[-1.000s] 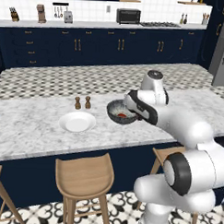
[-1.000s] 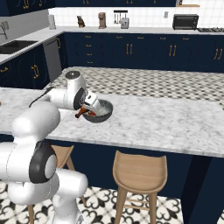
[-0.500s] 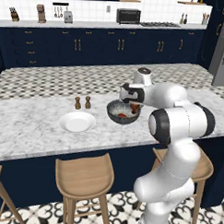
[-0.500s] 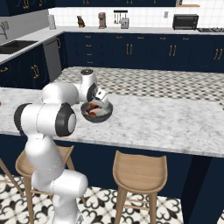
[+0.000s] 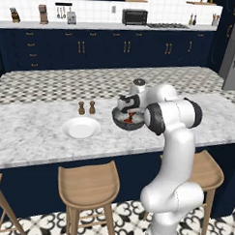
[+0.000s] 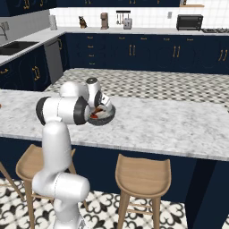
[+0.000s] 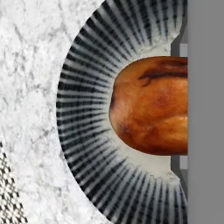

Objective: Pick the chicken drumstick and bell pepper from their plates and place them in the bowl. Then put the bowl in the fridge.

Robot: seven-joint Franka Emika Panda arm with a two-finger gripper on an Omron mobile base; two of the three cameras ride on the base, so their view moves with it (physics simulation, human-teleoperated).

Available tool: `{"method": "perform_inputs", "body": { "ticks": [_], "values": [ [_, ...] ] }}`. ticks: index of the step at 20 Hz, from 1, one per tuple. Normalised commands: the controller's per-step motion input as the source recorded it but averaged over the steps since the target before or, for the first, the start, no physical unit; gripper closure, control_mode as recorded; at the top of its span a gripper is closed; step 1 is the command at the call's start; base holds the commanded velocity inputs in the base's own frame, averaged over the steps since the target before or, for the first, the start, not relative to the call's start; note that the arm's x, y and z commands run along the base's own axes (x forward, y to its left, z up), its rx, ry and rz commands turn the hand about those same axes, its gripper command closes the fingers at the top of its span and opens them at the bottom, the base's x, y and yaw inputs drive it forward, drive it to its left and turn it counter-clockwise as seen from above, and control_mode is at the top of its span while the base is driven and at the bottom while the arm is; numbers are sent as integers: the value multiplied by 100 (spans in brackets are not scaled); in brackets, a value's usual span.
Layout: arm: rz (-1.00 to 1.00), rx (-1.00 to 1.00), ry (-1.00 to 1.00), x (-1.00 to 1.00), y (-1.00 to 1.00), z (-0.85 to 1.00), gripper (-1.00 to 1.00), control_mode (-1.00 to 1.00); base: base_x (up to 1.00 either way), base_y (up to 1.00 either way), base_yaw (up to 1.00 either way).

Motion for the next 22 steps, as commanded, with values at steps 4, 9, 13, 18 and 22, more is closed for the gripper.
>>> {"method": "perform_inputs", "body": {
  "ticks": [4,9,13,18,22],
  "values": [
    [-1,0,0,28,0,-1,-100,-100,0,0,0],
    [-1,1,8,19,0,26,-100,-100,0,0,0],
    [-4,6,21,-14,-9,44,-100,-100,0,0,0],
    [-4,19,33,-93,-79,36,-100,-100,0,0,0],
    [-5,20,27,-100,-96,31,-100,-100,0,0,0]
  ]
}}
